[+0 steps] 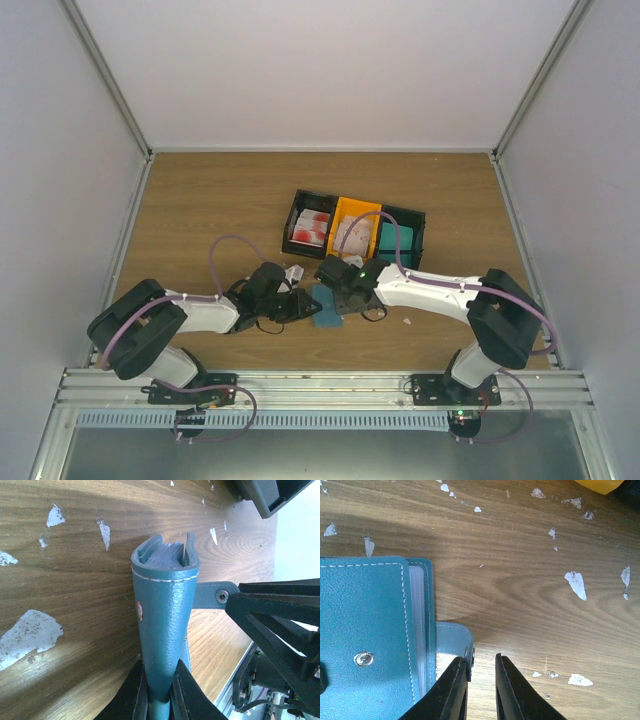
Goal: Put the credit cards into the card holder
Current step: Close the card holder at the center of the board.
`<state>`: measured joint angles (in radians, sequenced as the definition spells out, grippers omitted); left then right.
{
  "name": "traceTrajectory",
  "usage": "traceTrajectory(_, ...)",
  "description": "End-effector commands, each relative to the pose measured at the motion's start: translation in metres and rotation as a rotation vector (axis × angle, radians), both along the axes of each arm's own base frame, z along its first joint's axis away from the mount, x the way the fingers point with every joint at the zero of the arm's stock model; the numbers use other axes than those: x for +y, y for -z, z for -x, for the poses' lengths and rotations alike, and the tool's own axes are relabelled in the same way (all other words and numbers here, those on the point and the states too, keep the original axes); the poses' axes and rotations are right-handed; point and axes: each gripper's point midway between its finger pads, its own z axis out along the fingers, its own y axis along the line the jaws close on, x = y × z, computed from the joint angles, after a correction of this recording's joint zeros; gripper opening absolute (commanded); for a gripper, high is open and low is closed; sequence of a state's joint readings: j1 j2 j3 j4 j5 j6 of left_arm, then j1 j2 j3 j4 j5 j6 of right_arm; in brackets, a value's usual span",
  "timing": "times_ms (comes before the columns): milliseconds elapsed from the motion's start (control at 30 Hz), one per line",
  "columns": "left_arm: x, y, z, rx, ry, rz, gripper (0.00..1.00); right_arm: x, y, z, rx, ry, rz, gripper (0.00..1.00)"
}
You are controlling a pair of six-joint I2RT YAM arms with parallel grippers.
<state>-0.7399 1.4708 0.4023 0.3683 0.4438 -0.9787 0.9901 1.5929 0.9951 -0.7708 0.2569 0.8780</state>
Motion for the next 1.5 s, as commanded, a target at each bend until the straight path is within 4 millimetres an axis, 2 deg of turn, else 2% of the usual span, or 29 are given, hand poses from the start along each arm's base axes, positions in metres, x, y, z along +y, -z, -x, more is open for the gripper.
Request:
traceTrajectory(0,0.006,0.011,0.001,0.0,-0.01,-0.048,0.0,0.001,-0.006,-0.005,-0.037,0.013,0.008,0.18)
traceTrajectory(267,0.006,0.012,0.002,0.001,-0.011,-0.047,0.0,0.006,-0.008,-0.005,-0.042,0.002,-0.02,0.01)
traceTrajectory(400,0.006,0.012,0.002,-0.001,-0.011,-0.046,0.01,0.016,-0.011,-0.004,-0.043,-0.044,-0.081,0.01)
traceTrajectory(633,0.003,0.008,0.0,-0.009,-0.002,-0.035,0.02,0.043,-0.02,0.0,-0.03,-0.158,-0.299,0.0)
traceTrajectory(1100,0.002,0.014,0.001,0.0,0.004,-0.041,0.02,0.06,-0.016,0.004,0.041,-0.248,-0.455,0.0)
traceTrajectory(1467,0.005,0.02,0.001,0.01,-0.003,-0.057,0.01,0.064,-0.004,0.013,0.108,-0.302,-0.447,0.0)
